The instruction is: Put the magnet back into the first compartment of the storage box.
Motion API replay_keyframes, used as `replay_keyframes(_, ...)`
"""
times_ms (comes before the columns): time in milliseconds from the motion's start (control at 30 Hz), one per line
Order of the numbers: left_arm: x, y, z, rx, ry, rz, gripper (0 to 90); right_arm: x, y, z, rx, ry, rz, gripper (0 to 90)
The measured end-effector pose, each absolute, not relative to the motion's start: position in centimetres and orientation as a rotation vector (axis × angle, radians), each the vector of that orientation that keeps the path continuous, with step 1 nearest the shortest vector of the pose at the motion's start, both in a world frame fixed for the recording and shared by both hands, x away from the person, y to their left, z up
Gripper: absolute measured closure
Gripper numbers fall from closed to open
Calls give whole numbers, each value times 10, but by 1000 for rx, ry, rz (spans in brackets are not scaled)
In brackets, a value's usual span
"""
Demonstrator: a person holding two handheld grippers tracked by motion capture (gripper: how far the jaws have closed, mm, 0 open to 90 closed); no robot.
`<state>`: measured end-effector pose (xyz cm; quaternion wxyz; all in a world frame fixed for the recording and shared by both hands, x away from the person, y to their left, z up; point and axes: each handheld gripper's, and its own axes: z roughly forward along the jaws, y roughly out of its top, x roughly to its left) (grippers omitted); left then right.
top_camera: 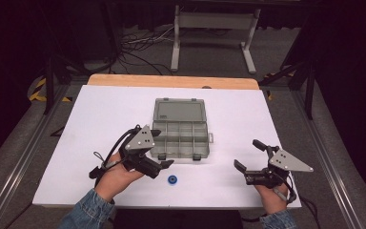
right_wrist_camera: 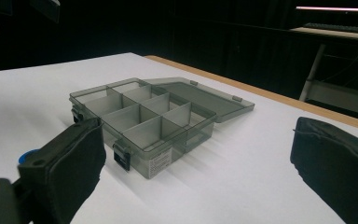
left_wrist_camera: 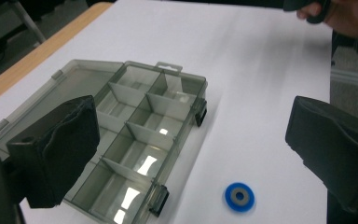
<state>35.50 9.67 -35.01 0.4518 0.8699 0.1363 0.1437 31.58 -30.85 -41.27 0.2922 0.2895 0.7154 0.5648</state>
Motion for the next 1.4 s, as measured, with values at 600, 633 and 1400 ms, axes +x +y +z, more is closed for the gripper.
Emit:
replay_keyframes(600,358,79,-343,2433,305,282,62,316,-308,-413,773,1915,1508,40)
replay_keyframes(633,358,79,-343,2450,305,269,68,316,-308,-413,775,1914,1511,40)
replay_keyframes(1400,362,62,-358,2650,272,174,112,317,-308,-415,773,1928,1511,40)
